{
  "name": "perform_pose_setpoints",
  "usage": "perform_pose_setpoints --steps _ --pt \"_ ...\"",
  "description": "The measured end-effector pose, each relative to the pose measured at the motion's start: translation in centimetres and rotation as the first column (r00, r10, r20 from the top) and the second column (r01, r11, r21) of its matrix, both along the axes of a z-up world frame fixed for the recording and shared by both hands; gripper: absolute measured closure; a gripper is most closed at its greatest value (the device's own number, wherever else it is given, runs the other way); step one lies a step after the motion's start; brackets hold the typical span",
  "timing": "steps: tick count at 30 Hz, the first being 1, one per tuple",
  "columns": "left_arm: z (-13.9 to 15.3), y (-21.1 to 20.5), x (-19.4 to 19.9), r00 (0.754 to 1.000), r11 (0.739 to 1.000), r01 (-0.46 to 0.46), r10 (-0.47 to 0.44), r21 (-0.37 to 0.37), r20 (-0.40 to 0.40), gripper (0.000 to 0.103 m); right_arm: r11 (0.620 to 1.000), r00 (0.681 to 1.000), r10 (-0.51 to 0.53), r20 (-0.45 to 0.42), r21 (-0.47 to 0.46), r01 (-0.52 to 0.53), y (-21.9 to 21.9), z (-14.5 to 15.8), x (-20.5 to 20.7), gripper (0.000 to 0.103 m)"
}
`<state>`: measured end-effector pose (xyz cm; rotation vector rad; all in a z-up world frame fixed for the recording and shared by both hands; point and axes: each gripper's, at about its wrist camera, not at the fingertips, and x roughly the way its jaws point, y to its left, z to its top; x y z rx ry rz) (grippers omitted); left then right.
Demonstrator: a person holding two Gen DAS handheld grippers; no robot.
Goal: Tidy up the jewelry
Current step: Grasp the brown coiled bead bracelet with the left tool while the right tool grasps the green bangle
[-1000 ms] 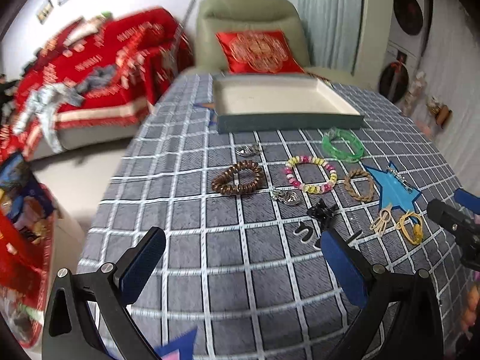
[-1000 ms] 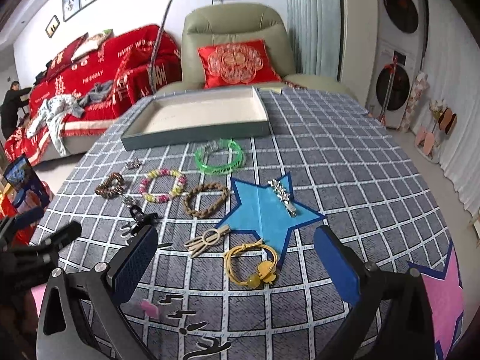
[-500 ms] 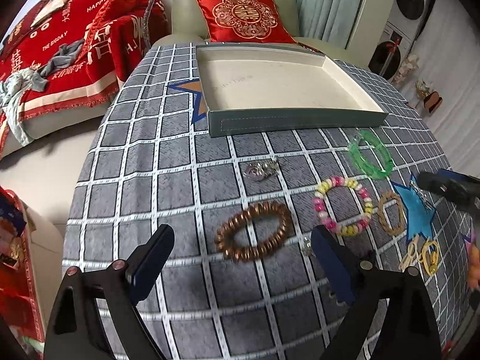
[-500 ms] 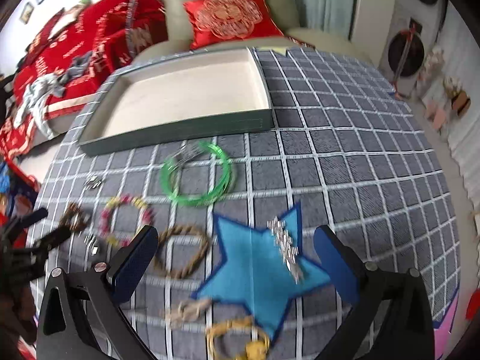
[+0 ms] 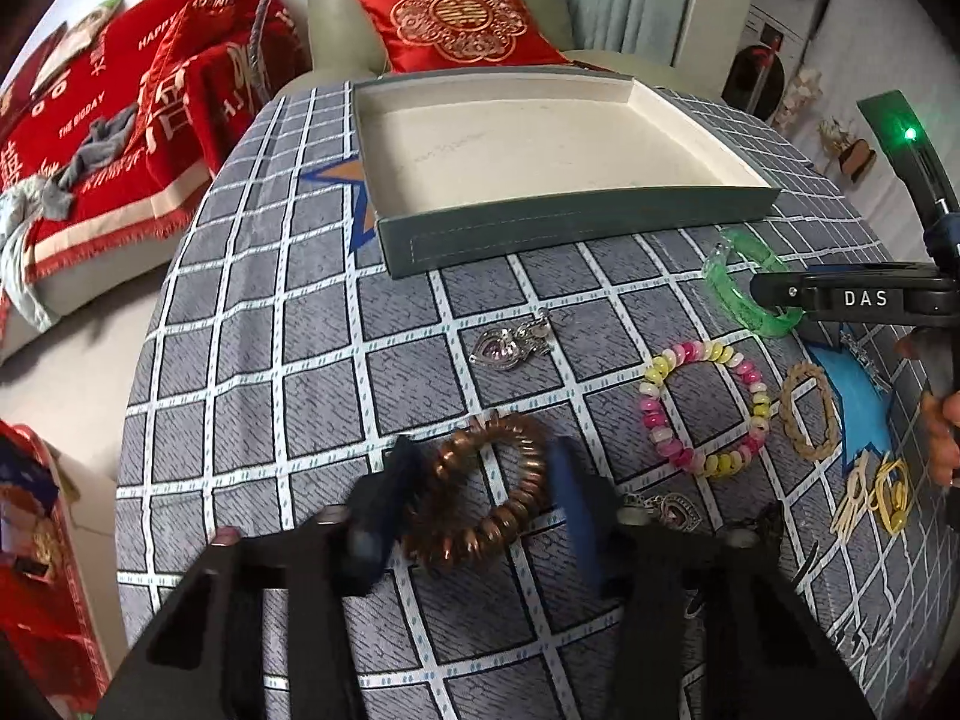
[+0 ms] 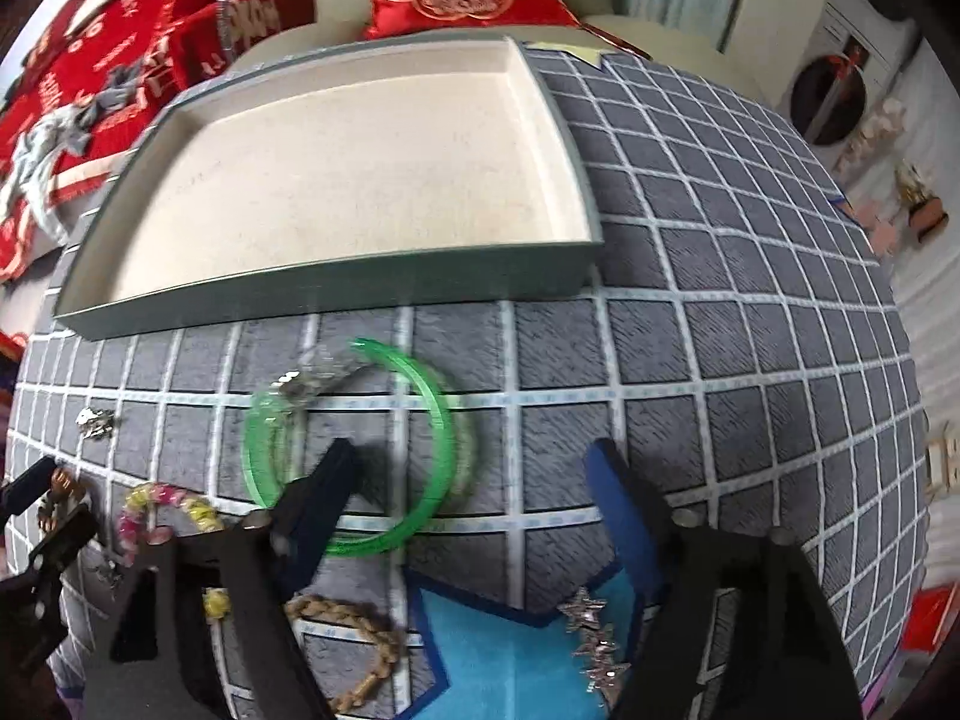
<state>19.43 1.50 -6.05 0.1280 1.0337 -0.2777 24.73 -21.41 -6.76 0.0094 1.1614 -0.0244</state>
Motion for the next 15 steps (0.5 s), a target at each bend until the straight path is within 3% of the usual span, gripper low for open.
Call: perform_pose_setpoints --steps 2,4,5,10,15 --pt "0.2 0.0 0.0 1.0 1.0 0.009 -0.009 -0.015 0.0 0.065 1.0 1.0 0.015 0.005 -0.001 -0.015 0.4 0.2 -0.1 0.043" --pt "0.3 0.0 0.2 1.0 0.999 0.013 -0.014 -0.036 -0.01 0.067 1.0 0.999 0.031 0.016 -0.004 -0.031 0.8 0.5 -0.2 0.071" --pt "0.4 0.0 0.2 1.0 0.999 0.017 -0.018 -0.048 -0.018 0.067 0.999 0.999 0.036 0.018 -0.003 -0.036 0.9 0.6 -0.1 0.092" --pt "1.1 -0.4 -0.6 1.0 0.997 0.03 -0.031 -0.071 -0.002 0.067 0.999 0.999 0.037 0.034 0.03 -0.038 1.0 0.8 -0.6 0.096" --pt "3.8 -0.3 -0.7 0.999 0.991 0.043 -0.04 -0.129 0.03 0.067 0.996 0.997 0.043 0.07 0.077 -0.049 0.4 2.3 -2.0 0.096"
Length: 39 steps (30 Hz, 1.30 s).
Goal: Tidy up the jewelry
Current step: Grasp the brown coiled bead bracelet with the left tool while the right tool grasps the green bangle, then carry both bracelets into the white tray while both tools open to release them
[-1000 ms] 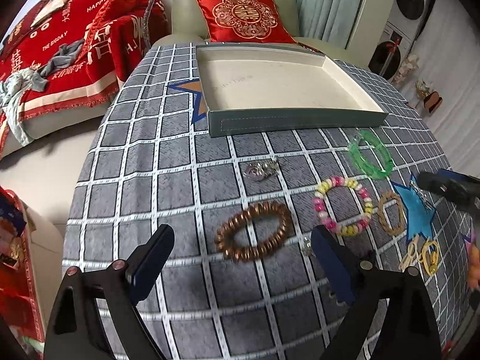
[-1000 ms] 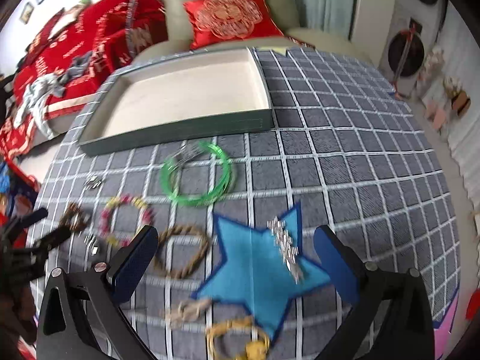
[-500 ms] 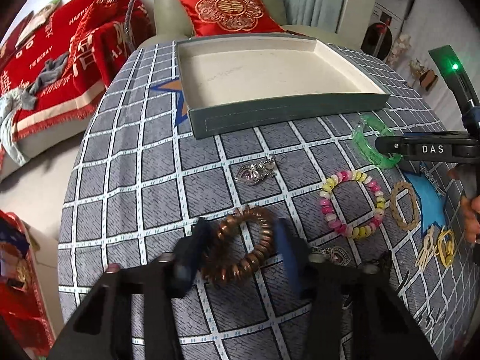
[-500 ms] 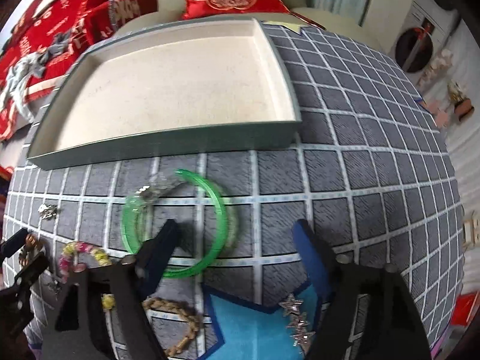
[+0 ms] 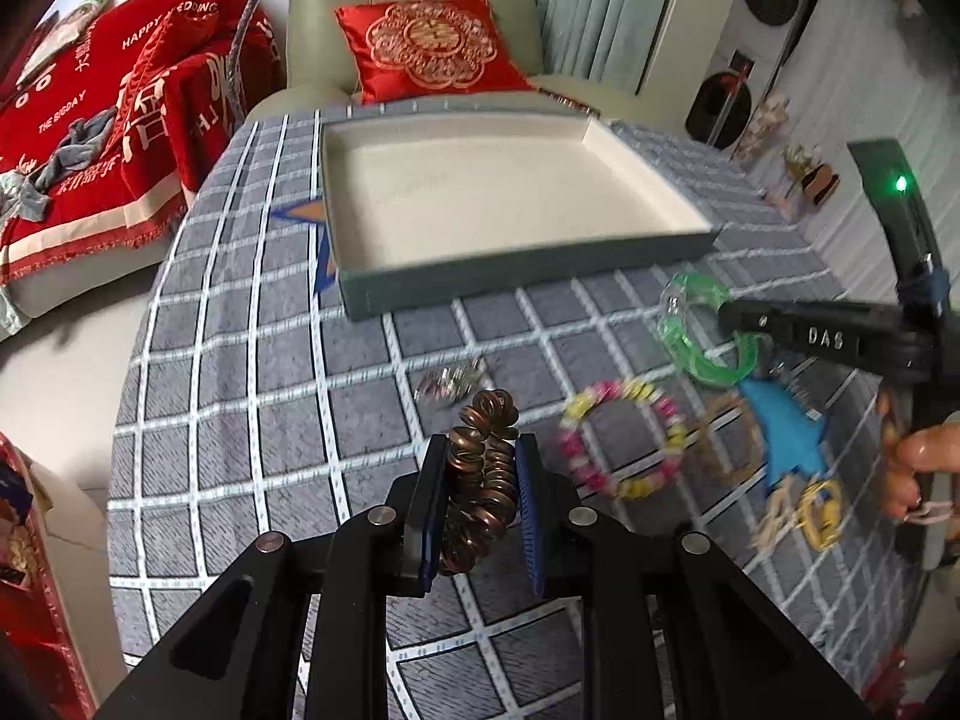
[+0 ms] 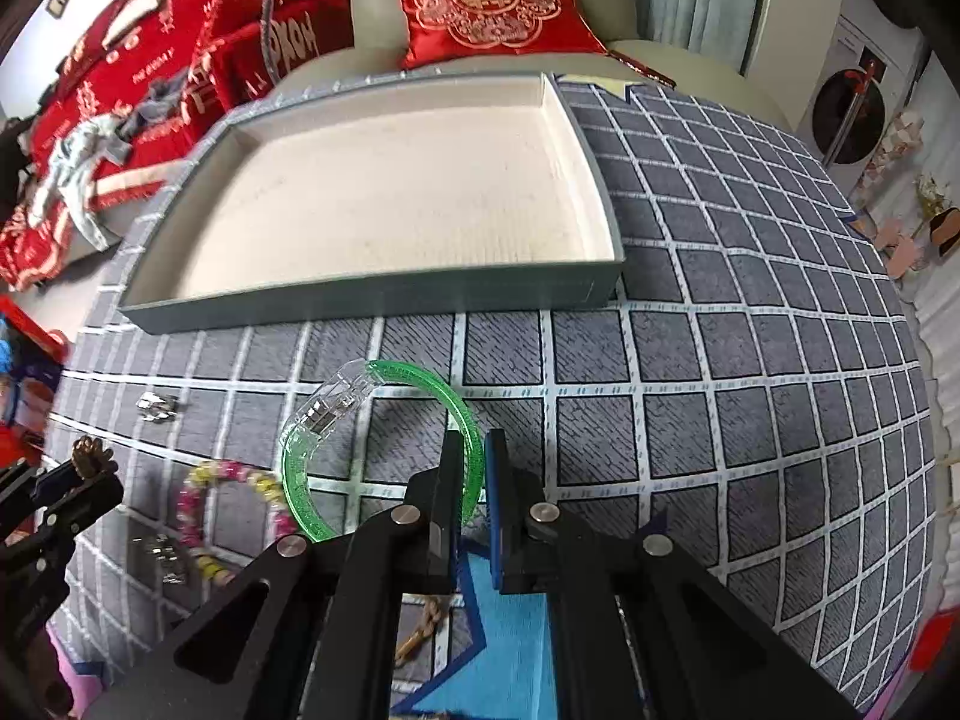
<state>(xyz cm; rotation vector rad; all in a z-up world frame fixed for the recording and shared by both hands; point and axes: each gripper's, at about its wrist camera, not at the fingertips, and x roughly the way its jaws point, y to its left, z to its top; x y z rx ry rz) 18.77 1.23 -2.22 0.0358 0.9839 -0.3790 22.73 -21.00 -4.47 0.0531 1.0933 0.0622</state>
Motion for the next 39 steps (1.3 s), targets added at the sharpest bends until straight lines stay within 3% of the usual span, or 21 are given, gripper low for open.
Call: perform_pose_setpoints --steps 6,10,14,22,27,29,35,39 --pt "4.0 0.2 1.8 1.0 0.998 0.001 0.0 -0.061 0.021 0.067 0.997 0.999 -0.002 0.036 0.072 -0.001 -1.2 3.2 0.3 0.096" --pt "6.6 -0.5 4.6 0.996 0.998 -0.017 0.022 -0.057 0.082 0.067 0.997 0.998 -0.008 0.064 0.084 0.002 -1.8 5.3 1.9 0.096" --pt "7.0 -0.8 7.9 0.995 0.994 -0.064 0.071 -0.094 0.072 0.067 0.997 0.997 -0.011 0.07 0.081 0.006 -2.0 6.4 4.8 0.096" --pt "4.6 -2.3 15.3 0.985 0.986 -0.162 0.164 -0.051 0.053 0.067 0.996 0.998 -0.011 0.065 0.086 0.006 -1.4 5.6 11.1 0.096" --pt "1.5 -3.9 19.4 0.984 0.983 -0.17 0.166 0.067 0.063 0.067 0.996 0.998 -0.034 0.052 0.085 0.03 -1.2 3.7 15.1 0.096" --pt "-0.1 -4.2 20.6 0.985 0.983 -0.169 0.167 0.073 0.03 0.067 0.996 0.998 -0.043 0.039 0.083 0.04 -1.2 2.6 16.5 0.096" --pt "-3.1 -5.0 21.9 0.985 0.98 -0.166 0.169 0.112 -0.019 0.067 0.999 0.999 -0.033 0.014 0.039 0.033 -0.7 0.0 18.7 0.096" --pt "-3.2 -5.5 21.9 0.988 0.977 -0.155 0.156 0.149 0.01 0.067 0.999 0.999 -0.038 -0.001 0.026 0.038 -0.8 -1.2 19.0 0.096"
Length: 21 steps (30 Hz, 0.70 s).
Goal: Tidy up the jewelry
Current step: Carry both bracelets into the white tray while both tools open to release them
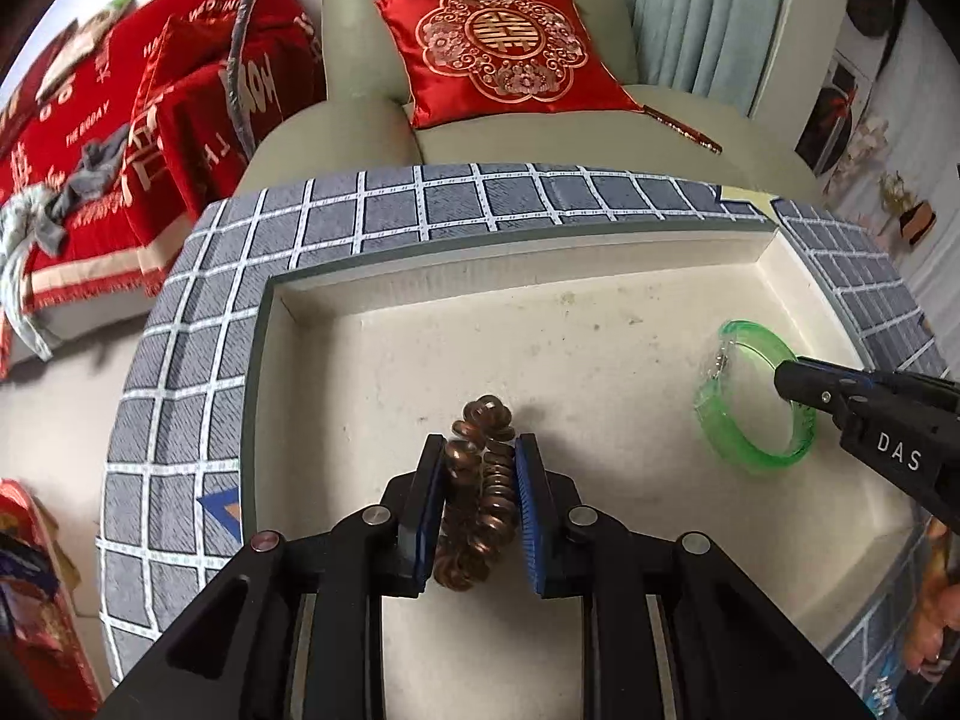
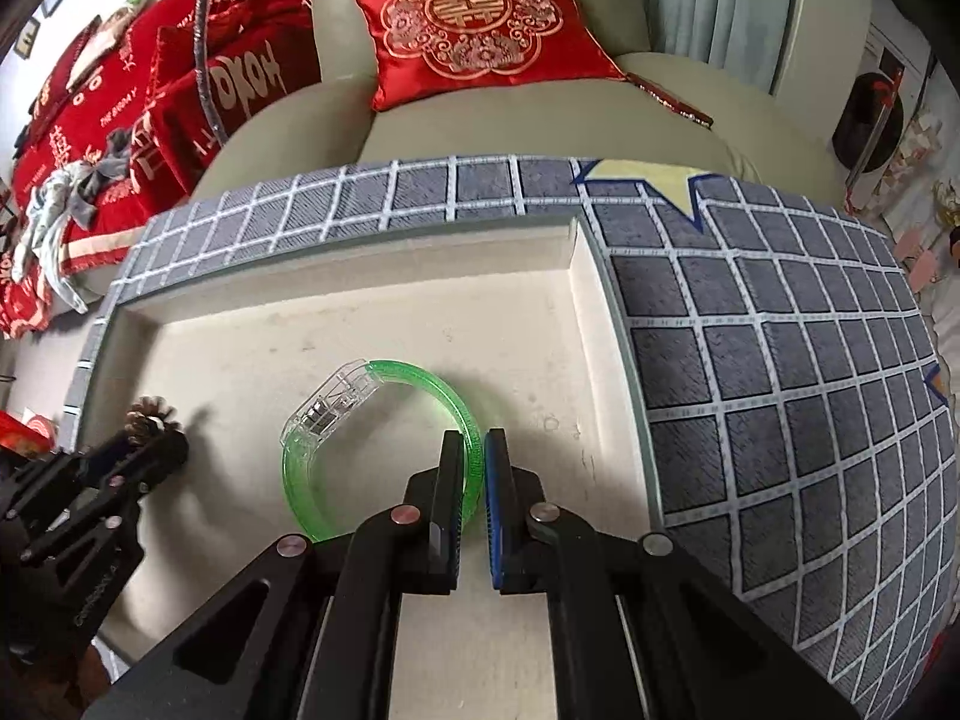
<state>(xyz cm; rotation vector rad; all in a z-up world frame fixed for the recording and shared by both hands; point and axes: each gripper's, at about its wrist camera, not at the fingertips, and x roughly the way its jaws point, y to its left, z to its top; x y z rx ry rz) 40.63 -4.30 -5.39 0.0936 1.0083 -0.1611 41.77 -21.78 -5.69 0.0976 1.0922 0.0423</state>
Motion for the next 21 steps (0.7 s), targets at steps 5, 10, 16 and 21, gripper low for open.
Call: perform_pose_setpoints --steps 5,10,16,21 --pt "-0.1 -0.1 0.1 1.0 1.0 -0.004 0.004 0.004 0.003 0.066 1.0 1.0 0.002 0.015 -0.02 -0.001 0.3 -0.1 0.0 0.095" --pt "0.3 0.3 -0.4 0.999 0.999 -0.028 0.028 -0.026 0.019 0.033 0.999 1.0 0.019 0.019 -0.041 -0.019 0.7 -0.1 -0.4 0.093" --pt "0.5 0.1 -0.5 0.999 0.999 -0.035 0.035 -0.002 0.013 0.033 1.0 0.999 0.011 0.038 0.005 -0.011 0.4 0.5 -0.9 0.043" --pt "1.1 0.2 -0.8 0.999 0.999 -0.043 0.043 -0.005 0.029 0.0 0.999 0.997 0.0 0.083 0.043 -0.004 0.2 2.3 -1.8 0.04"
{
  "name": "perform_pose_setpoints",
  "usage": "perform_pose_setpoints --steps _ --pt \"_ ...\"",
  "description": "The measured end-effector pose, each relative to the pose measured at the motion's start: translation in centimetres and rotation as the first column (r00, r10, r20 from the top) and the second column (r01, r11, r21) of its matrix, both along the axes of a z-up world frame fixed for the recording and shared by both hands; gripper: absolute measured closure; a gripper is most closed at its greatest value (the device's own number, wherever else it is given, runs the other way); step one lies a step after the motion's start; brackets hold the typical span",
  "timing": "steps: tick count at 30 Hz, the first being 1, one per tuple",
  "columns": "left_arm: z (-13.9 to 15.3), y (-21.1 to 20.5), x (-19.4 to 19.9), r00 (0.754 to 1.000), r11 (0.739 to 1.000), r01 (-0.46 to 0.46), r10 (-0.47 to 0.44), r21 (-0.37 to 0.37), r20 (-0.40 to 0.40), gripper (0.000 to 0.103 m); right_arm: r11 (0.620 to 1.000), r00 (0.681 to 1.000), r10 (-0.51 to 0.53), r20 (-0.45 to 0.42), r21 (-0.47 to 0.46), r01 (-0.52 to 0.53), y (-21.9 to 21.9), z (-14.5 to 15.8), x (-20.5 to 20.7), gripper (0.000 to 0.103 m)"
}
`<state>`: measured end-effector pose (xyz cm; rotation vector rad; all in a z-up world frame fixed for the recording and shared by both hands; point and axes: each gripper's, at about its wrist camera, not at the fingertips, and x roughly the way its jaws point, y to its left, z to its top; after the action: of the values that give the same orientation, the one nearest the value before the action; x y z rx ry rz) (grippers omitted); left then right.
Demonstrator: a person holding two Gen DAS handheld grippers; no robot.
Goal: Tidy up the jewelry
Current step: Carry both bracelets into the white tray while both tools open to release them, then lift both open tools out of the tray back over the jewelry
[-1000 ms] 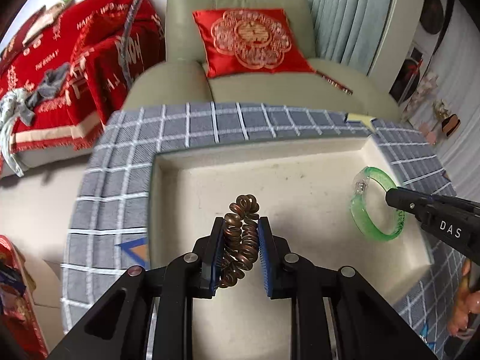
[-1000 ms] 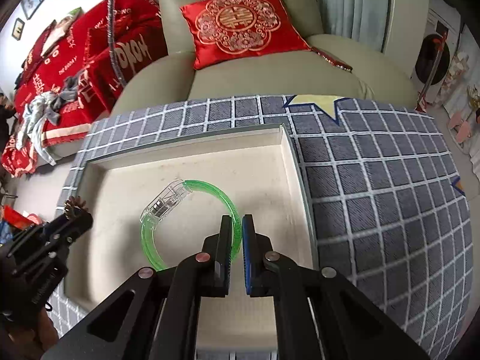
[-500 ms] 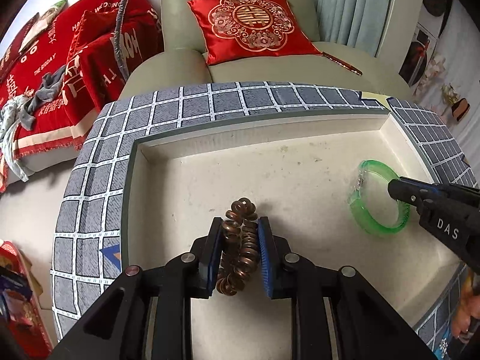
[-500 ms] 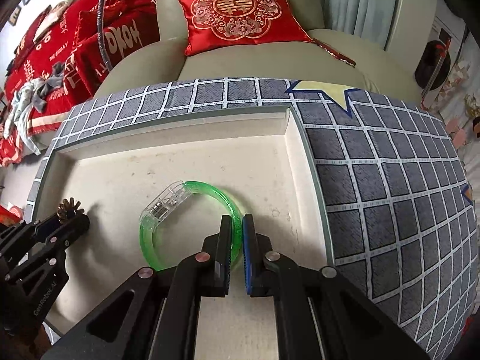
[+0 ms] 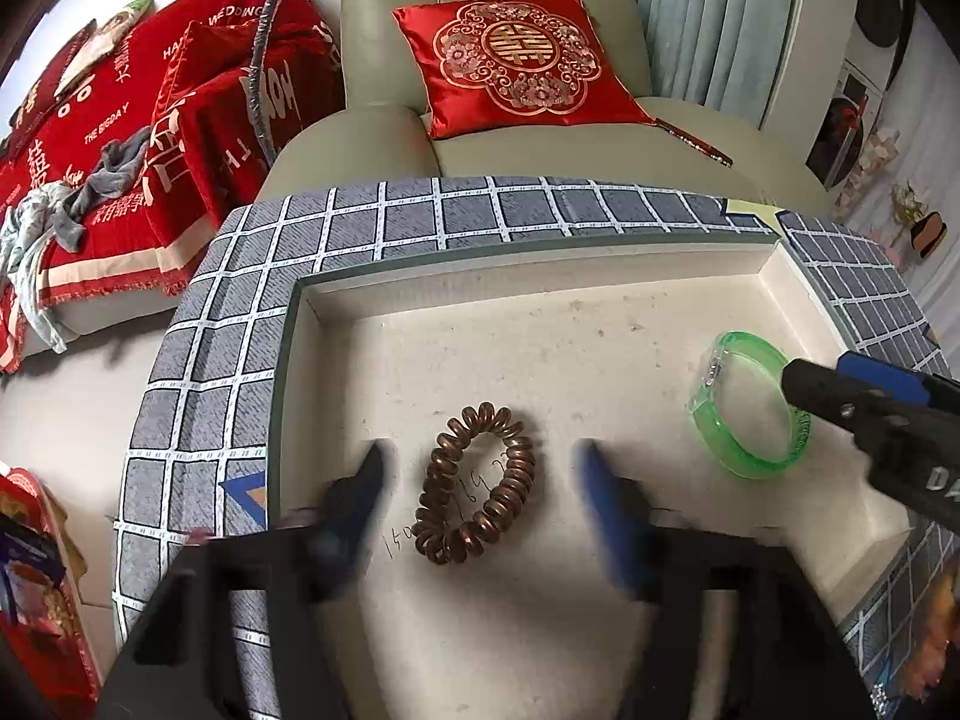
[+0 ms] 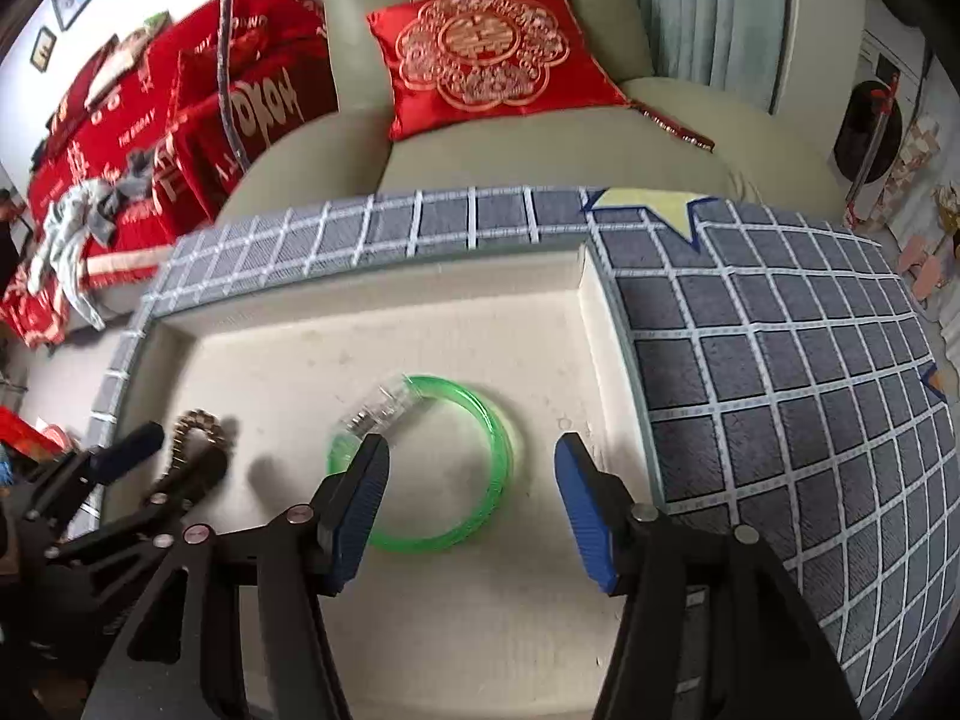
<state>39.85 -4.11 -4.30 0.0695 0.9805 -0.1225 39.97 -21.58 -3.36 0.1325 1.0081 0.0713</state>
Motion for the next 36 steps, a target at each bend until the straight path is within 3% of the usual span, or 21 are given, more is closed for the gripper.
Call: perform_pose_setpoints --steps 8,10,12,18,22,24,29,36 --pt "1.5 -0.2 -0.9 0.999 1.0 0.01 -0.009 -0.022 0.038 0.0 1.0 1.0 -0.016 0.024 0.023 0.015 -0.5 1.8 -1.6 0.04" --pt "2.1 -0.3 -1.6 0.998 0.999 0.022 -0.02 -0.03 0.056 0.0 0.999 1.0 -0.013 0.021 0.034 0.013 -0.6 1.9 -2.1 0.036" --pt "2.5 -0.3 -2.1 0.998 0.999 0.035 -0.033 -0.037 0.053 0.0 0.999 1.0 -0.011 0.019 0.039 0.01 -0.6 1.9 -2.6 0.023" --pt "3.4 -0.1 -4.1 0.998 0.994 0.061 -0.059 -0.092 0.023 0.0 0.997 0.998 -0.036 0.044 0.064 0.033 -0.8 2.7 -5.2 0.018" --pt "4.4 0.3 -6.5 0.996 0.996 0.072 -0.068 -0.061 0.057 0.0 0.997 0.998 -0.032 0.054 0.078 0.027 -1.2 3.3 -7.0 0.015" --pt "4.9 0.6 -7.7 0.994 0.994 0.091 -0.087 -0.06 0.064 0.0 0.996 0.997 -0.027 0.068 0.086 0.021 -1.3 3.6 -8.1 0.0" --pt "5.8 1.5 -11.0 0.99 0.995 0.104 -0.103 0.0 0.101 0.0 0.989 0.993 -0.054 0.106 0.141 0.038 -2.2 4.7 -11.1 0.0" --pt "4.7 3.4 -15.2 0.992 0.993 0.114 -0.114 0.004 0.062 0.0 0.987 0.997 -0.063 0.037 0.151 0.056 -3.1 5.1 -14.3 0.0"
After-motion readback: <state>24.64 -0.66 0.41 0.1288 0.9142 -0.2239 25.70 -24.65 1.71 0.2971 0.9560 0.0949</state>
